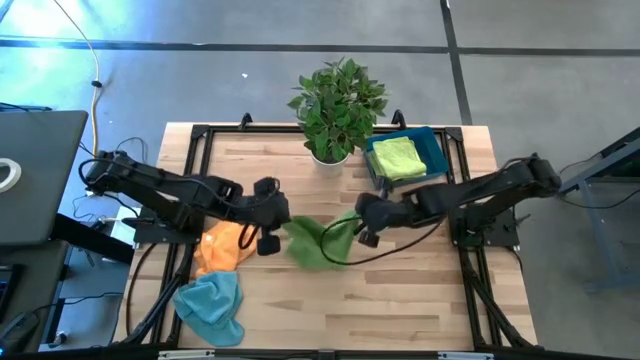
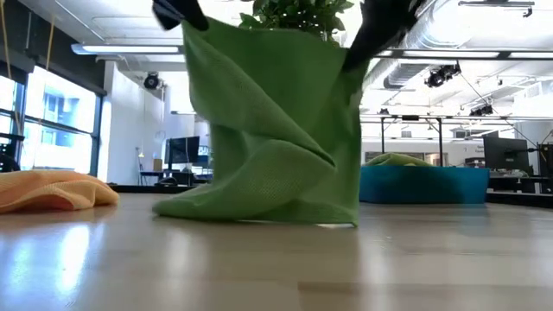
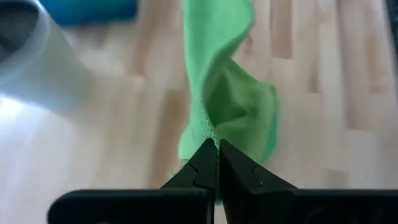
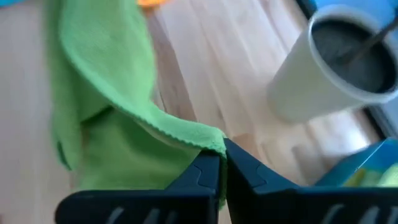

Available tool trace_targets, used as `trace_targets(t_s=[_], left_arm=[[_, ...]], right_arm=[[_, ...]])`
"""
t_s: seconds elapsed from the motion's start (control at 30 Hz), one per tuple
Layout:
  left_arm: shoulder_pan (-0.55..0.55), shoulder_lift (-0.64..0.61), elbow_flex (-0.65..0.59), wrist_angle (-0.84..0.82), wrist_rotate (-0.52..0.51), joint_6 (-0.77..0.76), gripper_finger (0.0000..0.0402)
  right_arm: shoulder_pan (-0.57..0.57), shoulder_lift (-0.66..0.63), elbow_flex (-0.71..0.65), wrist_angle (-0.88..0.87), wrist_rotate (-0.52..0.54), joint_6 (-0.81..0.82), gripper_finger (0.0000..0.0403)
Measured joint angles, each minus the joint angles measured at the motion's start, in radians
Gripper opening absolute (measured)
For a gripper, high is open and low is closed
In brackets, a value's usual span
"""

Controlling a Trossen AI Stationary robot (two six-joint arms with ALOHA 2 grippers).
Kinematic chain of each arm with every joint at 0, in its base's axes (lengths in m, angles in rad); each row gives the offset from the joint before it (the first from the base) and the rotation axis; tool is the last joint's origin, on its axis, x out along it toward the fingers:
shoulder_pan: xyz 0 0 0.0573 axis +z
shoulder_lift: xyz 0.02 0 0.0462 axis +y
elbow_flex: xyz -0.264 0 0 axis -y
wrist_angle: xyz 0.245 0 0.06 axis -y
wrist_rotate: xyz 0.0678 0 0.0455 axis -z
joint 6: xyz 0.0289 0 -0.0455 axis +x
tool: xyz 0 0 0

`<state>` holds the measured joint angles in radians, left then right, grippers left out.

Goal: Sort microfiber towel by color & place in baskets
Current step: Fold the green towel

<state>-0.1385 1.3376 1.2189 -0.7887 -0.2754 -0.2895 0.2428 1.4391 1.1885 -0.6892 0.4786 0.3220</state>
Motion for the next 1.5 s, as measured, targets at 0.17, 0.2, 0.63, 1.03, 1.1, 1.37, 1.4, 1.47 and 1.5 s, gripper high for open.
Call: trace_targets(t_s=[0.17, 0.2, 0.63, 1.03, 1.1, 1.37, 1.4, 1.47, 1.5], left_arm=[[0.024, 0.0, 0.053, 0.004, -0.119, 0.228, 0.0], [0.029, 0.0, 0.066, 0.003, -0.125, 0.251, 0.0], [0.079, 0.104, 0.102, 0.067, 0.283, 0.115, 0.0001], [0.109, 0.176, 0.102, 0.017, -0.209, 0.237, 0.0001], [0.117, 0.164, 0.101, 0.012, -0.302, 0.271, 0.0001], [0.122, 0.148, 0.175, -0.019, -0.486, 0.354, 0.0001], [0.116, 0.148, 0.186, -0.022, -0.486, 0.36, 0.0001], [0.102, 0.148, 0.199, -0.022, -0.477, 0.362, 0.0001], [0.095, 0.147, 0.2, -0.023, -0.448, 0.341, 0.0001]], right_arm=[[0.0, -0.094, 0.004, -0.001, 0.03, -0.097, 0.0001], [0.0, -0.11, 0.009, -0.013, 0.044, -0.097, 0.0001], [0.0, -0.151, 0.203, -0.213, 0.092, -0.117, 0.0], [-0.039, -0.138, 0.156, -0.352, 0.22, -0.103, 0.0], [-0.065, -0.134, 0.147, -0.384, 0.261, -0.12, 0.0], [-0.132, -0.131, 0.147, -0.406, 0.399, -0.13, 0.0], [-0.131, -0.133, 0.147, -0.404, 0.368, -0.118, 0.0], [-0.124, -0.131, 0.147, -0.411, 0.254, -0.085, 0.0], [-0.116, -0.128, 0.142, -0.416, 0.194, -0.062, 0.0]])
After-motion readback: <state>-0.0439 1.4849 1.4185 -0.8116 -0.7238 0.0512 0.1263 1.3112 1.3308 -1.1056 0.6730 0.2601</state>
